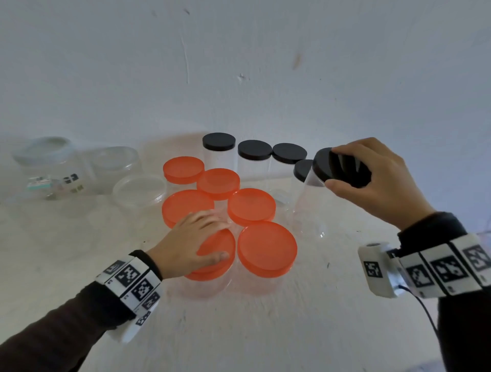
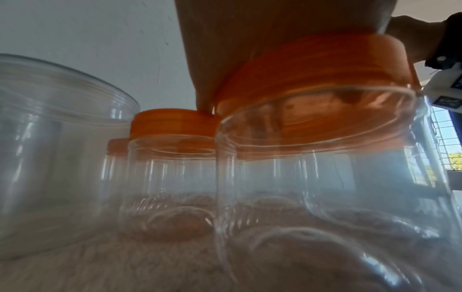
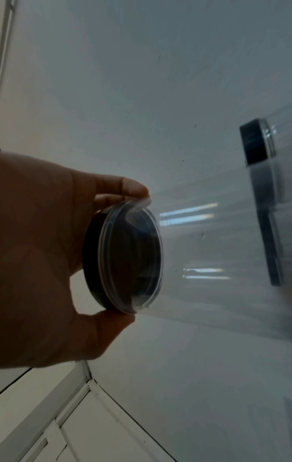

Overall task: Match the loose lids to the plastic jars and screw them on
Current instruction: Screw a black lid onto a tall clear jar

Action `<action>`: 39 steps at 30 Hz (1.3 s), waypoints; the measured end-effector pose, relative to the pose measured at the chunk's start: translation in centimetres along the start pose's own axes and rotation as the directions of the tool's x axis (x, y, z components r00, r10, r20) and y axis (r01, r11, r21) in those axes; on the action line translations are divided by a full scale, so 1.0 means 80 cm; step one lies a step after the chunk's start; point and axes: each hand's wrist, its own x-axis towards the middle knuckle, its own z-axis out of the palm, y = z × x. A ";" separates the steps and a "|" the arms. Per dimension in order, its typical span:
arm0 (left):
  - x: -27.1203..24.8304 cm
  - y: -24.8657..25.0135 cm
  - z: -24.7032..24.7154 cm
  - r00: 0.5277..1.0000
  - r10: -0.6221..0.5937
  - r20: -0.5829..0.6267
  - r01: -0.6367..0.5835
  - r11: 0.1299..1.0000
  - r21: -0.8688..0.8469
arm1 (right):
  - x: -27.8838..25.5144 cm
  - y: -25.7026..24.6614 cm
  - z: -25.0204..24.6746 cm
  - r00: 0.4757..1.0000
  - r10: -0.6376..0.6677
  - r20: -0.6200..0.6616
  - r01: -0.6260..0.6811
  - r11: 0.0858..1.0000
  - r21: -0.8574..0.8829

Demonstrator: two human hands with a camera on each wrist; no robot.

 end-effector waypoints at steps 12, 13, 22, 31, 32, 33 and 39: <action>-0.002 0.003 0.005 0.997 -0.030 -0.068 0.029 1.000 -0.006 | -0.026 0.012 0.055 0.968 -0.048 0.248 0.055 0.998 -0.022; -0.003 0.003 0.005 0.997 -0.033 -0.069 0.033 0.999 -0.009 | -0.027 0.012 0.058 0.965 -0.052 0.259 0.060 0.998 -0.023; -0.003 0.004 0.004 0.996 -0.038 -0.078 0.037 0.999 -0.007 | -0.026 0.019 0.065 0.962 -0.033 0.272 0.056 0.996 -0.076; -0.003 0.001 0.006 0.996 -0.031 -0.078 0.031 1.000 -0.004 | -0.022 0.024 0.074 0.973 -0.086 0.212 0.100 0.993 -0.059; -0.003 0.001 0.006 0.997 -0.032 -0.077 0.032 0.999 -0.001 | -0.022 0.023 0.074 0.973 -0.090 0.212 0.105 0.993 -0.061; -0.003 0.001 0.006 0.997 -0.033 -0.076 0.033 0.999 0.002 | -0.022 0.023 0.074 0.973 -0.092 0.212 0.108 0.992 -0.064; -0.004 -0.002 0.007 0.996 -0.034 -0.084 0.031 0.999 -0.031 | -0.020 0.015 0.070 0.969 -0.073 0.235 0.100 0.989 -0.109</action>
